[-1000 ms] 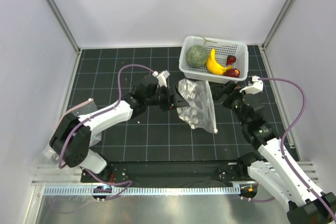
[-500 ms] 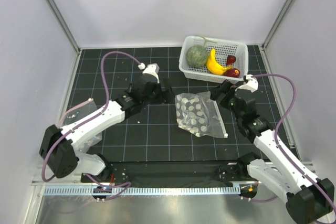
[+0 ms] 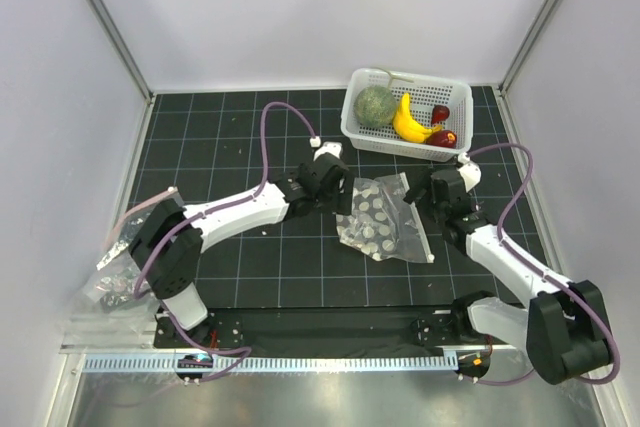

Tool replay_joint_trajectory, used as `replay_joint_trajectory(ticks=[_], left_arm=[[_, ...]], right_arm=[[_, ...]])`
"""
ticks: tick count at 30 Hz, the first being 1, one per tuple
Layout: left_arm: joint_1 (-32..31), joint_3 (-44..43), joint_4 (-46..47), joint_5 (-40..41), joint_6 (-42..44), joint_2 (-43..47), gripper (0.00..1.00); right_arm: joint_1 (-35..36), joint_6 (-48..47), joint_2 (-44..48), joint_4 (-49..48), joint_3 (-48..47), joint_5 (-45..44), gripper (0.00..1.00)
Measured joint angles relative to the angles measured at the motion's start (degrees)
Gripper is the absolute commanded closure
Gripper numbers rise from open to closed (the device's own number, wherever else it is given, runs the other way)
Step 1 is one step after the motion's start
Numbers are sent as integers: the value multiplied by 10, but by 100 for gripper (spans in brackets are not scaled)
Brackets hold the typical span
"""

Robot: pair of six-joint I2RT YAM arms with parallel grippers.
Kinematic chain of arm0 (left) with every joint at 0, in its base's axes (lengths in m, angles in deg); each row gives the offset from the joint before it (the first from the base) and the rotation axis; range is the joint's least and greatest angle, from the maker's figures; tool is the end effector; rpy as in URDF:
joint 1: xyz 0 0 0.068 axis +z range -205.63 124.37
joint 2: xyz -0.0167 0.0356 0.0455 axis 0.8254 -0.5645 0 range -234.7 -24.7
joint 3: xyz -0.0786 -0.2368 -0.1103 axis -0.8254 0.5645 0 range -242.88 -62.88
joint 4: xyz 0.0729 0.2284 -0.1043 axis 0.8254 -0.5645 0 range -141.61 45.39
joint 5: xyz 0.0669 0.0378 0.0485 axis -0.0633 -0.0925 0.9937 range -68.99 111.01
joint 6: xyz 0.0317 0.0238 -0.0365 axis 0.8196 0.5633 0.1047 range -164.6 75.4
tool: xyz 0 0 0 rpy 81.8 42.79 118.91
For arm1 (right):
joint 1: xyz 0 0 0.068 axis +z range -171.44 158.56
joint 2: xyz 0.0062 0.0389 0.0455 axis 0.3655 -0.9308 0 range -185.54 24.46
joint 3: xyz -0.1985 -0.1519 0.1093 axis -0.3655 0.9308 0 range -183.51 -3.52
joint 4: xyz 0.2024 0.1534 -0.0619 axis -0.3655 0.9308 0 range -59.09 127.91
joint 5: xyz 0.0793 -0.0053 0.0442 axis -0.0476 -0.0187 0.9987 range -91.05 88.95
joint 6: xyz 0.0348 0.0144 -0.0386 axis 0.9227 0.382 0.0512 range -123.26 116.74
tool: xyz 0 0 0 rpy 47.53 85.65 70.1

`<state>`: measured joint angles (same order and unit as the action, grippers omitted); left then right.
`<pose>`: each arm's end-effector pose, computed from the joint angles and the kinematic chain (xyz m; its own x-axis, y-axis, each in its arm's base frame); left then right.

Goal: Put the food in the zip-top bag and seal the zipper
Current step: Pick up the zipper food storage bag at the center of the board.

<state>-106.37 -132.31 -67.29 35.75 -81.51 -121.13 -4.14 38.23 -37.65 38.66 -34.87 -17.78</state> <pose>0.2381 -0.2770 0.2354 -0.7729 0.0279 -0.6339 0.2257 0.9458 -0.2336 0.2153 0.0563 0.2058 -0.4914 0.5115 -0.7049 0.3417 0.8577 0.3842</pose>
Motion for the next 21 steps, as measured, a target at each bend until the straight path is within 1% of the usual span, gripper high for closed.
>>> replay_joint_trajectory(ticks=[1, 2, 4, 5, 8, 11, 12, 13, 15, 16, 18, 19, 21], left_arm=[[7, 0, 4, -7, -2, -4, 25], [16, 1, 10, -16, -2, -10, 35], [40, 10, 32, -42, -8, -19, 46], [56, 20, 48, -58, -12, -22, 56], [103, 50, 74, -102, -21, -30, 66], [128, 59, 78, -117, -21, -37, 67], [129, 59, 80, -122, -22, -38, 67], [127, 59, 83, -125, -21, -37, 67], [122, 59, 92, -132, -21, -37, 67], [120, 59, 92, -132, -20, -37, 67], [116, 60, 90, -127, -16, -30, 65], [115, 62, 89, -122, -15, -23, 64], [114, 74, 85, -99, -12, 11, 61]], right_arm=[[-11, 5, -7, -7, 10, 10, 21], [-22, 8, -15, -11, 17, 19, 22], [-35, 12, -29, -17, 26, 30, 24], [-39, 14, -33, -24, 30, 35, 25], [-40, 20, -43, -51, 41, 50, 30], [-40, 22, -66, -77, 42, 66, 35], [-40, 23, -77, -86, 42, 71, 39], [-40, 23, -85, -92, 42, 77, 47], [-40, 22, -103, -100, 42, 91, 58], [-40, 22, -107, -103, 42, 97, 69], [-40, 23, -108, -108, 42, 108, 82], [-40, 22, -106, -112, 42, 114, 99], [-40, 22, -99, -119, 43, 128, 99]])
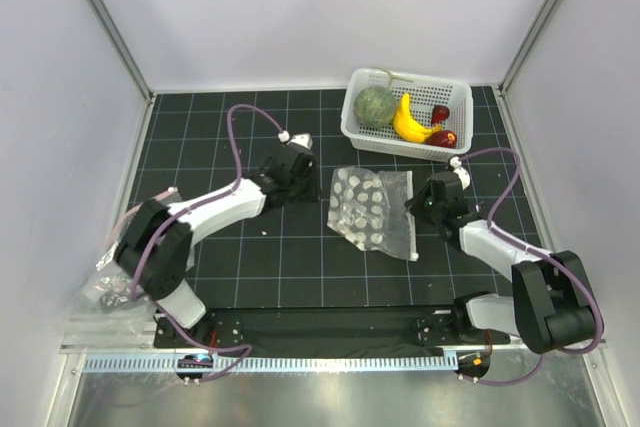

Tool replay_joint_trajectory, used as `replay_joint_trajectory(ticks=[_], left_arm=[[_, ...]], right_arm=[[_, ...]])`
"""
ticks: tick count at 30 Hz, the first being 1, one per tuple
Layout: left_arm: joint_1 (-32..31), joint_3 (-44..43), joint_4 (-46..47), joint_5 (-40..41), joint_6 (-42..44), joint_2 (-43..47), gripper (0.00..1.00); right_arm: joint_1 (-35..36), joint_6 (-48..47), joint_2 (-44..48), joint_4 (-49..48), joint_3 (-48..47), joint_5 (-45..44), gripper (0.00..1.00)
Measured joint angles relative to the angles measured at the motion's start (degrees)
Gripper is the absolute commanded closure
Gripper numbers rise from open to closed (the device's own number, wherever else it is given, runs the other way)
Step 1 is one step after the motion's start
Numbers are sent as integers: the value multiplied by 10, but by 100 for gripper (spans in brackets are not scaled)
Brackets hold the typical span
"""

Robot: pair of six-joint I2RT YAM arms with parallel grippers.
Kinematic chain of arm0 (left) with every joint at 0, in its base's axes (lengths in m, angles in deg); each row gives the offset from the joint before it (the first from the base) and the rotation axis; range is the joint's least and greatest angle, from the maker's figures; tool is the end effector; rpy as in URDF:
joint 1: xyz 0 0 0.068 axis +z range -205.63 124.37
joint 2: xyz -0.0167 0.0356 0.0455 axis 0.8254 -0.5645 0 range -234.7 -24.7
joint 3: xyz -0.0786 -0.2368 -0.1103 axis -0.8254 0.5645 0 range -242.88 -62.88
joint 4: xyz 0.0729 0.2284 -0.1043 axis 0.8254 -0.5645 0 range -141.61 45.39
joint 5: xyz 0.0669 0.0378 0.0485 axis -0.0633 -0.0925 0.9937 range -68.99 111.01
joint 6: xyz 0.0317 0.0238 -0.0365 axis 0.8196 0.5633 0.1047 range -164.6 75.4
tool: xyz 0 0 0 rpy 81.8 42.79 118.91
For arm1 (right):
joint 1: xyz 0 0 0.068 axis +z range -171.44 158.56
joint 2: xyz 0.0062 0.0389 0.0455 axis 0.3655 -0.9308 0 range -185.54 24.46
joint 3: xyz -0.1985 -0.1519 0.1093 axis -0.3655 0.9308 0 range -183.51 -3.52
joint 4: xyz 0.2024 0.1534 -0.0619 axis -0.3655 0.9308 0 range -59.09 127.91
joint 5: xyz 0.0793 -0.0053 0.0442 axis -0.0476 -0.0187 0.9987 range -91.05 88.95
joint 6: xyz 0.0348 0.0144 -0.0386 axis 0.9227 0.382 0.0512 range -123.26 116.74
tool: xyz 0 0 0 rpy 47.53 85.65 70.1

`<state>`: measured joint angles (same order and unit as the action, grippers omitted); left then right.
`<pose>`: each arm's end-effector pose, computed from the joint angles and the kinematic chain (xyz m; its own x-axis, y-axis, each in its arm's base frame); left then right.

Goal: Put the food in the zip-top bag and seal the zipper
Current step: Pick up the zipper food storage bag at the center of the board, then open the zipper of the food storage bag.

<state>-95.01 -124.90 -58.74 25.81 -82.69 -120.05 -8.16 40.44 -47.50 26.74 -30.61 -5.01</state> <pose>0.2772 -0.2237 0.2112 -0.8112 -0.1294 -0.5702 0.1119 0.9228 -0.3686 0.2315 0.0521 0.1628 -0.5819 0.5709 -0.5792 0.3097 0.8141 0.4913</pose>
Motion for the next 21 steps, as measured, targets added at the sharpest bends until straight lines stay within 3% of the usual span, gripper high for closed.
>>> replay_joint_trajectory(ticks=[6, 13, 21], left_arm=[[-11, 24, -2, 76, 19, 132, 36], [-106, 28, 8, 154, 57, 208, 11], [-123, 47, 46, 151, 78, 200, 7]], right_arm=[[1, -9, 96, -16, 16, 39, 99], [23, -31, 219, -58, 30, 66, 99], [78, -46, 224, -98, 35, 93, 99]])
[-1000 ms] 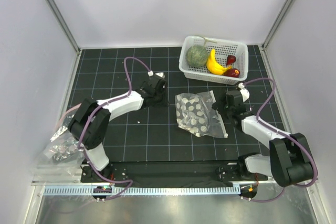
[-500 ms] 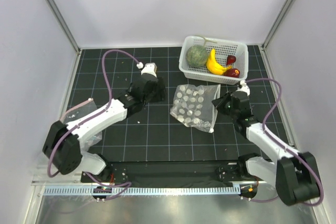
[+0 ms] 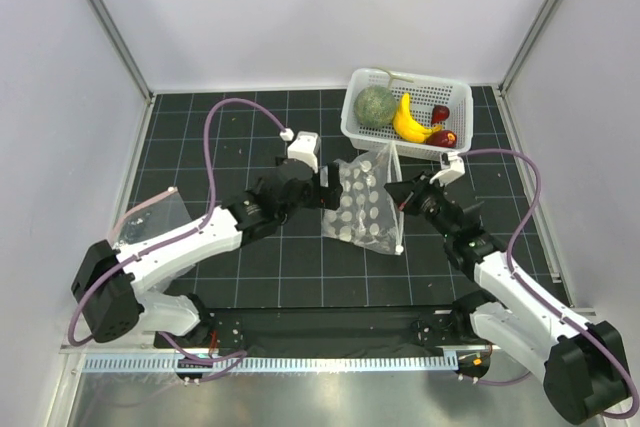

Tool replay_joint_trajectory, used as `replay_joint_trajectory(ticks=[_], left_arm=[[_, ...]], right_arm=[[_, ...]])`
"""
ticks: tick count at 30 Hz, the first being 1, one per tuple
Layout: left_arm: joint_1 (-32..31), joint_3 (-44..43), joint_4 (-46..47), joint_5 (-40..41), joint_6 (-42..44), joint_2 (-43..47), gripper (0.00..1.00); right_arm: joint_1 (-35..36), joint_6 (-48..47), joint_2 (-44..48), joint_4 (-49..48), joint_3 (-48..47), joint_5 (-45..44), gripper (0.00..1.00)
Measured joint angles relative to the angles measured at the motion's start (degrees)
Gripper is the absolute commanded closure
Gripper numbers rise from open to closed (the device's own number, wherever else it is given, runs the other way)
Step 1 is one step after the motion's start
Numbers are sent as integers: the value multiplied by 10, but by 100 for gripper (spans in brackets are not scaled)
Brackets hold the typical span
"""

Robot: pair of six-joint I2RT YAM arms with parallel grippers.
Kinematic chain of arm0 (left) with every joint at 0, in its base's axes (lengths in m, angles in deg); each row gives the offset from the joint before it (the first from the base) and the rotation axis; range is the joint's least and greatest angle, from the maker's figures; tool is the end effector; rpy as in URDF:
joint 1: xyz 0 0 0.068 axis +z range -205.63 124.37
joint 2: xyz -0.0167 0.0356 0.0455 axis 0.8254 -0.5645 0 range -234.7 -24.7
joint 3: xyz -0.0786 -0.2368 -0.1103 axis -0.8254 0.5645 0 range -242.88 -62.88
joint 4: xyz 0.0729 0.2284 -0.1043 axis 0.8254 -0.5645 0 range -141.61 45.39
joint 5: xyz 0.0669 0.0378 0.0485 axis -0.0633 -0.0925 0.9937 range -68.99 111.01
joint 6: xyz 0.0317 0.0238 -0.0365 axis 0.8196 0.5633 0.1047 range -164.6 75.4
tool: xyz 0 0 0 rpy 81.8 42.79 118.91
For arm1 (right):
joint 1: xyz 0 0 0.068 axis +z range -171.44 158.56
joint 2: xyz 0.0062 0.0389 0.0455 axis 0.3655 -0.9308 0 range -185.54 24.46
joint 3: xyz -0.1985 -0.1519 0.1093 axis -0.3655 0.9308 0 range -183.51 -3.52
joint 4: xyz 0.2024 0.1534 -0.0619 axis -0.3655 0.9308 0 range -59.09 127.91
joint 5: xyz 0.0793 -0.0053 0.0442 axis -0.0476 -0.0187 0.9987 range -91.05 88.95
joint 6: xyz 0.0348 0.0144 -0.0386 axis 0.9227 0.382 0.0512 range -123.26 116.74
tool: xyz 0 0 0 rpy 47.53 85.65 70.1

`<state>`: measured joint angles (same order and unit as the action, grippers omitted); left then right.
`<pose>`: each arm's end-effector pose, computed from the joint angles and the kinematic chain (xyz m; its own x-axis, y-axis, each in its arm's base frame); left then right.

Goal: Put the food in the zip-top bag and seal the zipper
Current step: Open the zipper of the food storage bag.

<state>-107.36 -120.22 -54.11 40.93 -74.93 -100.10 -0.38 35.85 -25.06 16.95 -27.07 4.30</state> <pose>0.1954 -0.2282 0.3003 -0.5255 -0.1003 -0.8448 0.3309 0.8907 -0.3117 0.1875 0.0758 0.2382 -0.4300 0.5075 -0.7467 -0.2211 0.7426 0.6321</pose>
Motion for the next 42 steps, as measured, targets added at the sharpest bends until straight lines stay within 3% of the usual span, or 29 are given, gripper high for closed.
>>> replay_joint_trajectory(ticks=[10, 24, 29, 30, 32, 34, 35, 36, 37, 38, 40, 42], left_arm=[[-17, 42, 59, -9, 7, 10, 7], [-37, 48, 113, -25, -23, 43, 12], [-37, 48, 115, -22, -27, 29, 30], [-37, 48, 115, -21, -27, 24, 39], [-37, 48, 116, -21, -28, 16, 48], [-38, 48, 116, -21, -28, 12, 66], [-38, 48, 117, -21, -27, 12, 73], [-38, 48, 118, -21, -26, 12, 87], [-38, 48, 120, -21, -26, 12, 94], [-38, 48, 120, -21, -24, 12, 100], [-38, 48, 119, -23, -14, 11, 100], [-38, 48, 117, -24, -6, 11, 100]], right_arm=[[62, -39, 0, -43, 0, 36, 99], [221, -149, 14, -40, -17, -15, 99], [263, -182, 14, -39, -25, -42, 99], [270, -187, 14, -38, -26, -49, 99], [283, -197, 14, -35, -27, -60, 99], [292, -205, 14, -29, -27, -68, 98], [296, -209, 14, -26, -27, -71, 92], [299, -212, 14, -24, -28, -74, 85], [301, -216, 12, -23, -29, -75, 74], [302, -216, 11, -23, -30, -76, 50], [304, -222, 9, -24, -33, -75, 38], [304, -226, 6, -23, -36, -76, 34]])
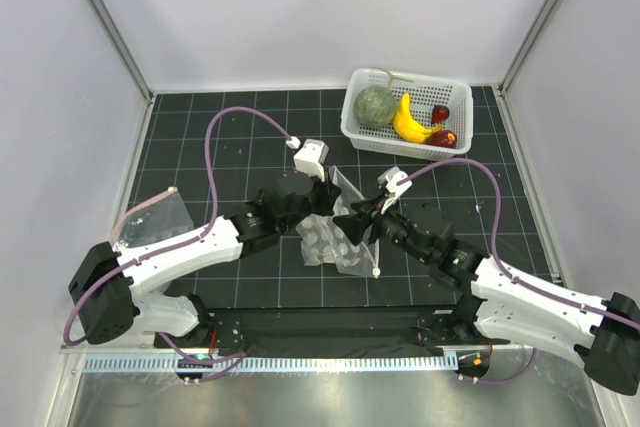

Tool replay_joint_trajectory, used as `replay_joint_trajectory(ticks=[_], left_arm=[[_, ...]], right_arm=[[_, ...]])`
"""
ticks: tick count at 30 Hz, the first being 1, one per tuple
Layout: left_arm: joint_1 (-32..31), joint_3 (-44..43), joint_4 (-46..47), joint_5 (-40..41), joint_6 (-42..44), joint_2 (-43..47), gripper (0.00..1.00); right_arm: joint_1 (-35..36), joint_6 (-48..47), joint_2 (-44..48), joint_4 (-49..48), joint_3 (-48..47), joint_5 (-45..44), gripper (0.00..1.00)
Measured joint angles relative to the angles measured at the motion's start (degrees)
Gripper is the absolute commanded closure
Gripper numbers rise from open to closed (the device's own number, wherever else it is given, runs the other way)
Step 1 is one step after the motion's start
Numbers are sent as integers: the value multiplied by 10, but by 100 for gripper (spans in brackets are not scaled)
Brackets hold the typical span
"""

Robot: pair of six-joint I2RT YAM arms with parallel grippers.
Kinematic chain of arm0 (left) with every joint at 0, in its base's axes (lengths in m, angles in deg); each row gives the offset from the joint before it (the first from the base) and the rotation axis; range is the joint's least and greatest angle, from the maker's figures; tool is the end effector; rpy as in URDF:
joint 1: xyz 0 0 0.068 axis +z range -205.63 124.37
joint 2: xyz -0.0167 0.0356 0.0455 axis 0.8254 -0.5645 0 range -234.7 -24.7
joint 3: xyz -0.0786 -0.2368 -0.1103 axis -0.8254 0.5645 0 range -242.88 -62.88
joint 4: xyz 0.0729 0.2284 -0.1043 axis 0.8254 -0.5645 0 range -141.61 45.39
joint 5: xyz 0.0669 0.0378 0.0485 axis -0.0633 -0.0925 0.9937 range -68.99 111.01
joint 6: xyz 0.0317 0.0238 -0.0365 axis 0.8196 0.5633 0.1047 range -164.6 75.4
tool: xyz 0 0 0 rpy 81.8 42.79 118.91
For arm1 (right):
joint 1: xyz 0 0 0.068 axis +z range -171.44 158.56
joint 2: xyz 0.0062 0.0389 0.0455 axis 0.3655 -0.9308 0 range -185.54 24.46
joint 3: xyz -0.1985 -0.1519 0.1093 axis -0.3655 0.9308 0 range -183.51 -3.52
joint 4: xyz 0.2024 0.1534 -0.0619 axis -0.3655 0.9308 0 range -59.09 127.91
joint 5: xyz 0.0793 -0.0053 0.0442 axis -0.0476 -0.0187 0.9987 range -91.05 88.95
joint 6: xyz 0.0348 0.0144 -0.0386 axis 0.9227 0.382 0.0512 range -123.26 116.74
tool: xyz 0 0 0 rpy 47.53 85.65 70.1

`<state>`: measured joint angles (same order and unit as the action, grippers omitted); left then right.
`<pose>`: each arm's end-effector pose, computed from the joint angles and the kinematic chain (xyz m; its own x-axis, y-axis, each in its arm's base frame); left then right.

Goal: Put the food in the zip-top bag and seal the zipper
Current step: Open the zipper of the food storage bag.

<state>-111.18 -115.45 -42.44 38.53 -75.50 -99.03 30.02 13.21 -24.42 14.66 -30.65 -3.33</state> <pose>0.1786 -0.2414 0.2964 -0.4841 -0.1600 -0.8603 0.4397 0.8055 -0.3972 0.1290 0.1597 0.2668 -0.2718 0.1135 -0.9556 -0.7088 0.6480 0.2786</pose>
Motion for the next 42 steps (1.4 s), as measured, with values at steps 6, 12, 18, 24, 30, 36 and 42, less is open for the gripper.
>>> replay_joint_trajectory(ticks=[6, 12, 18, 24, 30, 36, 42], left_arm=[[0, -14, -21, 0, 17, -3, 100], [0, -42, -54, 1, 25, -17, 100], [0, -46, -74, 11, 29, -17, 100], [0, -46, -84, 15, 29, -8, 100], [0, -46, -85, 10, 30, 6, 100], [0, -46, -86, -6, 42, 14, 43], [-7, -46, -85, -43, 43, 15, 22]], right_arm=[[2, -3, 25, 9, 0, -29, 32], [2, -12, 97, 13, 0, -68, 31], [2, -16, 86, 36, -5, -108, 35], [2, -14, -3, 73, -37, -131, 48], [2, -9, -53, 104, -60, -155, 71], [2, 3, -49, 114, -62, -176, 99], [2, 23, -13, 107, -54, -203, 99]])
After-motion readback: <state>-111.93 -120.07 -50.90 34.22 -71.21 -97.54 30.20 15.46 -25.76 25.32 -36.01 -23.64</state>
